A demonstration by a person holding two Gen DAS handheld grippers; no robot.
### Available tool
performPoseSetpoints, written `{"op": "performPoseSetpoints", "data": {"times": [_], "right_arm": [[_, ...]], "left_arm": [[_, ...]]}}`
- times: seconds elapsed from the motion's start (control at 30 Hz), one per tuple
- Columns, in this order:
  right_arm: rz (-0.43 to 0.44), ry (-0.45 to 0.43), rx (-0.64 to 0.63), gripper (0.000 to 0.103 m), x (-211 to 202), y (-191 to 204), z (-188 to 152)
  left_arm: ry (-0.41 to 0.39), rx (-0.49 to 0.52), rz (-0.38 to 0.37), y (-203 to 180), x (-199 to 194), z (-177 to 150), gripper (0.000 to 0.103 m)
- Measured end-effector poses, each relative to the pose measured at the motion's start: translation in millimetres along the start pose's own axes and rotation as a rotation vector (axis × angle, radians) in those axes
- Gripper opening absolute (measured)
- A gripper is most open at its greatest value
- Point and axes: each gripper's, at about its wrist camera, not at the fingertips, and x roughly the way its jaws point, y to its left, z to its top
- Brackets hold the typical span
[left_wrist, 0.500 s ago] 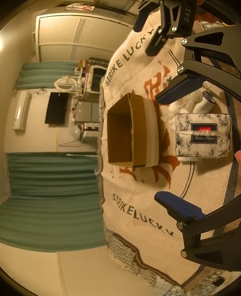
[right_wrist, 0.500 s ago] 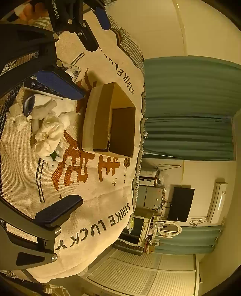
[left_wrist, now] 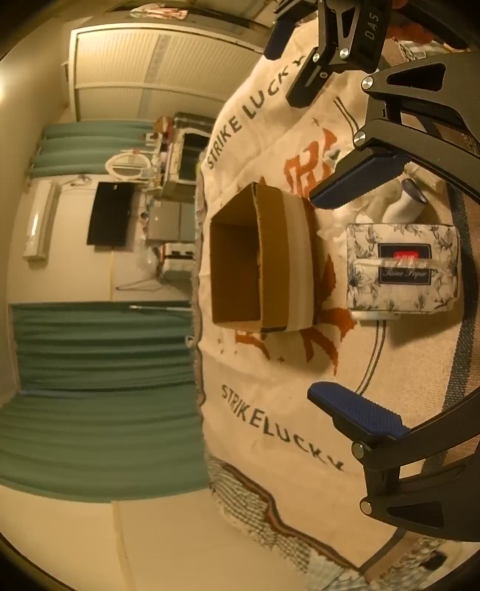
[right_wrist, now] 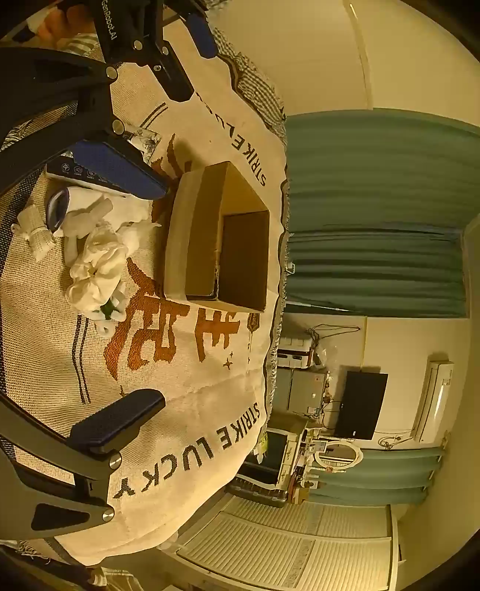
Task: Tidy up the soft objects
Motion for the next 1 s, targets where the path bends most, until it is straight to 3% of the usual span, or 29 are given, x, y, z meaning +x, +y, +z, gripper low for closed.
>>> {"op": "performPoseSetpoints", "data": {"times": [1.0], "right_arm": [[-0.005, -0.002, 0.002, 0.103, -1.9, 0.9, -1.8]], "left_arm": [[-0.006, 0.018, 0.009, -8.6, -1.6, 0.6, 0.096]]}}
